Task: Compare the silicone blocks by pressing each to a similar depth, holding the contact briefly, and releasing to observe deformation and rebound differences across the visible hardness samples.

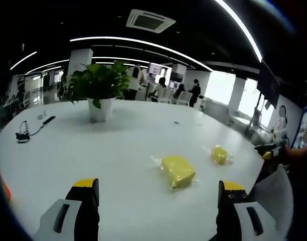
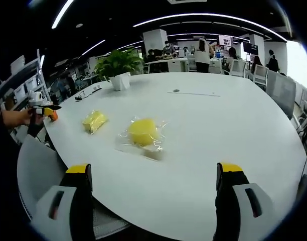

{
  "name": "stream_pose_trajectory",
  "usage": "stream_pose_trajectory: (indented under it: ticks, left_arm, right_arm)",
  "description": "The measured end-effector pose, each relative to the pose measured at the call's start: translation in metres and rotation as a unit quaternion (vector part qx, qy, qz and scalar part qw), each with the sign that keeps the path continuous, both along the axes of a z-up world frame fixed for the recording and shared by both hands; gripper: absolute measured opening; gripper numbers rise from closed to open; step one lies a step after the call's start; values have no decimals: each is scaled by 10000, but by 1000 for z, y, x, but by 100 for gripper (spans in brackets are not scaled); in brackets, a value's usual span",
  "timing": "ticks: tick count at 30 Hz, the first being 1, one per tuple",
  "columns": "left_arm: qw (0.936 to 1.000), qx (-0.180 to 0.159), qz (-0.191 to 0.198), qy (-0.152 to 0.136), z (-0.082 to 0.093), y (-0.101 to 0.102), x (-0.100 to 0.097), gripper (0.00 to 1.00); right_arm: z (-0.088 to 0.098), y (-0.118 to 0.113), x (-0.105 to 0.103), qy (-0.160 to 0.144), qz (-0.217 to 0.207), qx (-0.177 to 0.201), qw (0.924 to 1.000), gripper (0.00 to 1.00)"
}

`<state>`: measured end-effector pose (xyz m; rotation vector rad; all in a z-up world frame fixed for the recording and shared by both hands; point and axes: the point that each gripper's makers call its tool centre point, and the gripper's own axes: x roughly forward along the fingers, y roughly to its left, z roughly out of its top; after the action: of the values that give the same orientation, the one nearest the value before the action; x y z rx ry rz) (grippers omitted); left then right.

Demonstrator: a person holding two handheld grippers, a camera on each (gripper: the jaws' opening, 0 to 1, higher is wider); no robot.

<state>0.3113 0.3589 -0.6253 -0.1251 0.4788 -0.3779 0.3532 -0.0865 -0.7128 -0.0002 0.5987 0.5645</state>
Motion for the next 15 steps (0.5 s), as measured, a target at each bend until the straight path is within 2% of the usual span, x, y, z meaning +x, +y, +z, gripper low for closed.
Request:
stream_pose_trajectory:
  ticks: [1, 2, 3, 4, 6, 12, 15]
  left_arm:
    - [10000, -16, 0, 9, -10, 10, 6, 100]
    - [10000, -66, -9, 54, -41, 39, 24, 100]
    - [10000, -45, -13, 74, -55, 52, 31, 100]
    - [10000, 7, -18, 69, -60, 58, 34, 100]
    - [10000, 21, -23, 72, -50, 49, 29, 100]
    - [9999, -23, 106, 97, -53, 57, 35, 100]
    - [9999, 4, 128, 70, -48, 52, 35, 100]
  right_arm:
    - [0, -3, 2, -33, -71, -71, 9999, 96]
    - [0, -4, 2, -46, -76, -70, 9999, 96]
    - [0, -4, 2, -36, -84, -42, 9999, 96]
    - [1, -4, 2, -35, -109, -15, 9999, 96]
    - [1, -5, 2, -57, -130, -15, 9999, 96]
    - [2, -3, -4, -51, -41, 19, 10000, 96]
    - [4, -2, -3, -104, -40, 53, 9999, 96]
